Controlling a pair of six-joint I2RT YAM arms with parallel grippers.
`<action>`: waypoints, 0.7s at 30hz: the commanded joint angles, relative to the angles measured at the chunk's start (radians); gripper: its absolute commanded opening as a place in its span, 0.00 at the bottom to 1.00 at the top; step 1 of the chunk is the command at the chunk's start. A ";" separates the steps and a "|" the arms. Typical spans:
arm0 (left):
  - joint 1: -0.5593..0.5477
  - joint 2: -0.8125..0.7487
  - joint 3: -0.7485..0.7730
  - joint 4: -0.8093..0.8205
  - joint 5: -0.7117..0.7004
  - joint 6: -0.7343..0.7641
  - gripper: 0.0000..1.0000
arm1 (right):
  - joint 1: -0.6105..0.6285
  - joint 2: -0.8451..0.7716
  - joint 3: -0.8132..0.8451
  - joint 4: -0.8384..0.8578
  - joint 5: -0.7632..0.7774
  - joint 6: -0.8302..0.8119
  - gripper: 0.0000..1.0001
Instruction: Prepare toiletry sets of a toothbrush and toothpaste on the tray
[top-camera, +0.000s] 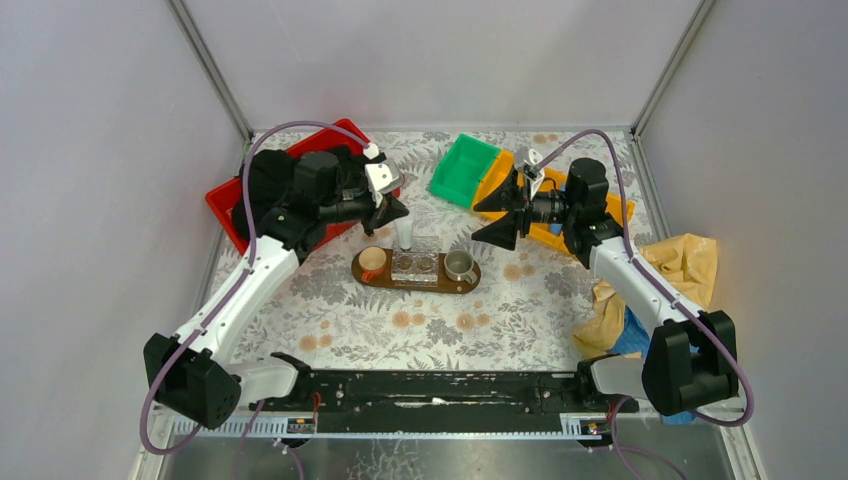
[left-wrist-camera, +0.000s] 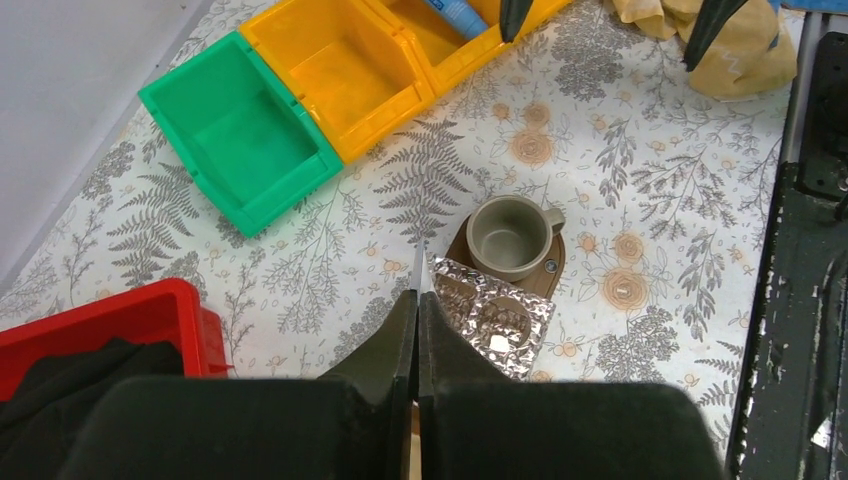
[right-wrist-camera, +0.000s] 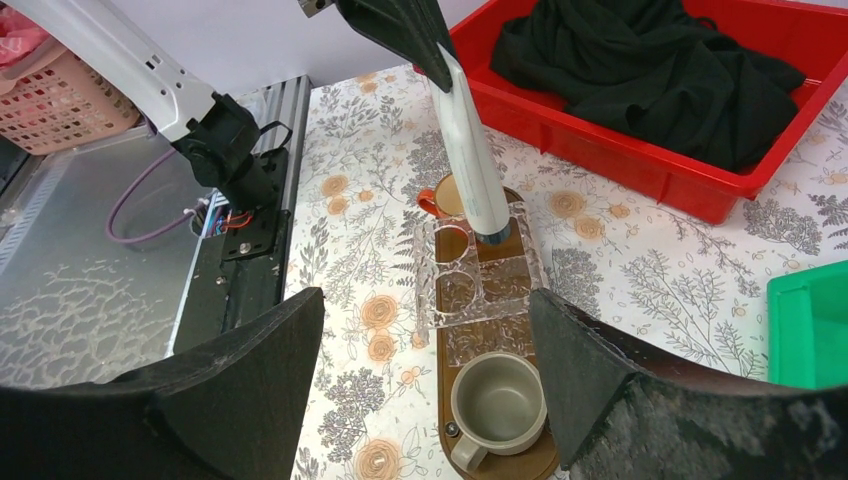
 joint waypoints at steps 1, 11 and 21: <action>0.015 -0.005 -0.011 0.128 -0.007 -0.005 0.00 | -0.011 -0.036 -0.002 0.068 -0.036 0.023 0.82; 0.019 0.005 -0.032 0.135 0.016 -0.010 0.00 | -0.019 -0.038 -0.009 0.087 -0.038 0.038 0.82; 0.020 -0.016 -0.043 0.121 0.044 -0.013 0.00 | -0.025 -0.038 -0.012 0.092 -0.041 0.042 0.82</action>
